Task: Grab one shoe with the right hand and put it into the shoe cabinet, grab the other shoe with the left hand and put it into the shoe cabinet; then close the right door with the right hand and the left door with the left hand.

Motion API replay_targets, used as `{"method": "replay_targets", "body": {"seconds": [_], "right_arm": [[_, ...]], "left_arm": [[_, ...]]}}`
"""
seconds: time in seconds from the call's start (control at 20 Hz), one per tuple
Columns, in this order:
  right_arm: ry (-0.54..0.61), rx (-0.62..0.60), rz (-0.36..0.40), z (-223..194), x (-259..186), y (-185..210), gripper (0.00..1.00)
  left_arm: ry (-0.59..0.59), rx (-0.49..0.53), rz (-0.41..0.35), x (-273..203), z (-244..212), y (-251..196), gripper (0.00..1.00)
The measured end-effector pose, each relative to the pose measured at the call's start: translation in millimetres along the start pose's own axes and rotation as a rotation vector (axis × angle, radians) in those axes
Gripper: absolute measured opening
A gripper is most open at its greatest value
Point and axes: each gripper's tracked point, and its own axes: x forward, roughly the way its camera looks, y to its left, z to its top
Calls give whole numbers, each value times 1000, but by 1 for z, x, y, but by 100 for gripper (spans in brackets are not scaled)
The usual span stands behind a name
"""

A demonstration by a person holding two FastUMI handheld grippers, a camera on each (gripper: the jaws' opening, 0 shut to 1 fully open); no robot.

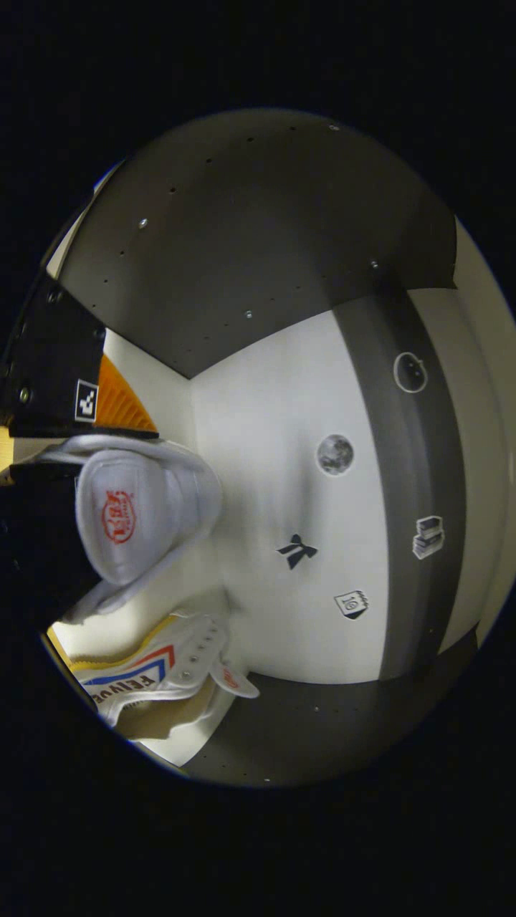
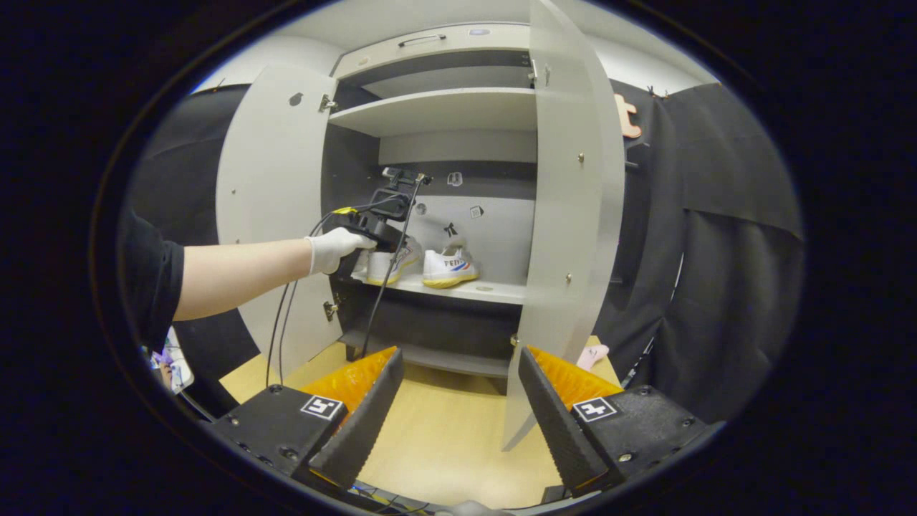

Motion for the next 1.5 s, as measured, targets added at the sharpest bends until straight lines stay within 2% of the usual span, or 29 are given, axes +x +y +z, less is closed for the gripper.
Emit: {"method": "replay_targets", "body": {"seconds": [0.05, 0.15, 0.2, 0.25, 0.3, 0.4, 0.55, 0.8, 1.05, 1.35, 1.4, 1.5], "right_arm": [[-4, -10, -2, 0, 0, 0, 100], [-3, -14, -3, -1, -2, -1, 100], [-4, -7, 0, 0, -3, -1, 100], [-8, -3, 0, 0, -5, -1, 100], [-12, -3, -3, 2, -5, -2, 100], [-23, -1, -10, 5, -8, -3, 100], [-36, 1, -17, 8, -12, -3, 100], [-61, -4, -18, 15, -18, 4, 100], [-112, -2, -47, 28, -29, 3, 100], [-141, 3, -95, 37, -42, -9, 100], [-147, 4, -99, 39, -44, -10, 100], [-159, 7, -99, 40, -49, -7, 100]], "left_arm": [[-2, -10, -10, -6, 3, -2, 18], [-12, -21, -20, -6, 1, 0, 40], [-16, -30, -30, -10, 1, 0, 30], [-23, -44, -37, -12, 2, 0, 46], [-41, -58, -31, -17, 5, 5, 42], [-68, -73, 9, -28, 8, 20, 85], [-116, -117, -8, -50, 17, 22, 98], [-250, -119, -15, -104, 42, 24, 97], [-396, -109, -35, -180, 54, 17, 97], [-533, -52, -20, -276, 32, 10, 96], [-546, -50, -23, -289, 25, 7, 100], [-570, -50, -19, -321, 11, 6, 100]]}}
